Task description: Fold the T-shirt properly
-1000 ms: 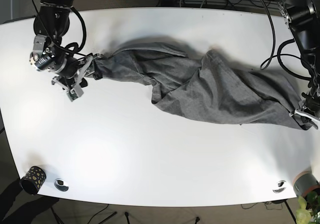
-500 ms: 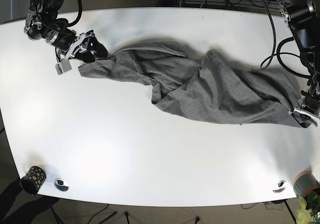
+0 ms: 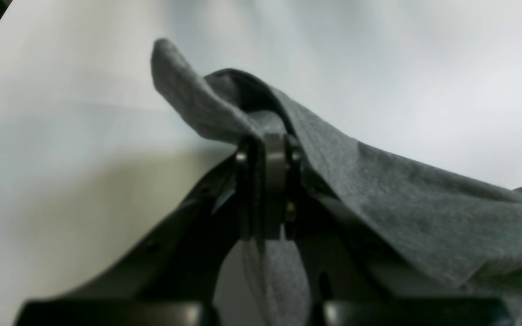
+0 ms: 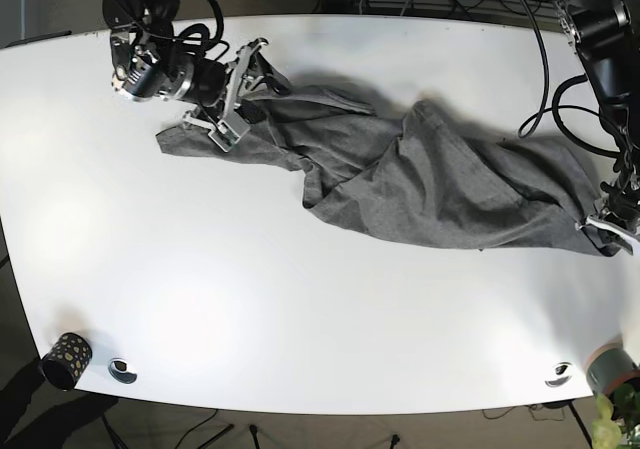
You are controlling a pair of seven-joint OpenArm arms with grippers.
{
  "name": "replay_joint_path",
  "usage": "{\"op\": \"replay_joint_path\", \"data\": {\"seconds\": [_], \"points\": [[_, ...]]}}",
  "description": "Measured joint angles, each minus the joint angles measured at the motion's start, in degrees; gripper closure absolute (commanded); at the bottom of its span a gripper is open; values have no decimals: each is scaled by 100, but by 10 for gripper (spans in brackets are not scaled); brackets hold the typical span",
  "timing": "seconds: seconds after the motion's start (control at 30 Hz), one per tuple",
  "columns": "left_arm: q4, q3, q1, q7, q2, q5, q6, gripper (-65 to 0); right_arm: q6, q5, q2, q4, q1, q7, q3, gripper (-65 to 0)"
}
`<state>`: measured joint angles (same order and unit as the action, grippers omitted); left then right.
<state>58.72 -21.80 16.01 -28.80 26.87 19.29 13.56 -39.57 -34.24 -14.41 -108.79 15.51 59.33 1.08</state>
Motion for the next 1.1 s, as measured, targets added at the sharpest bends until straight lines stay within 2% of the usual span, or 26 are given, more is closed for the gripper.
{"op": "replay_joint_path", "data": {"seconds": [0.2,0.47,0.7,0.83,1.1], "points": [[0,0,-9,2,-11,0,0,-17,-7,1128,-50,0,-328,-68,-966,-361],[0,4,-13,-11,2,-17,-2,-17,-42,1934,-28,22,-363,-527,-1637,-360],[0,4,-15,-11,2,-20,-2,-17,-33,2079,-35,365,-367,-669,-1759,-357],[0,4,-61,17,-2,-9,0,-17,-33,2109,-37,629,-356,-1143,-1757,-357],[0,4,-120,-11,0,-17,0,-17,-35,2052,-37,1054,-393,-1709,-1753,-347]]}}
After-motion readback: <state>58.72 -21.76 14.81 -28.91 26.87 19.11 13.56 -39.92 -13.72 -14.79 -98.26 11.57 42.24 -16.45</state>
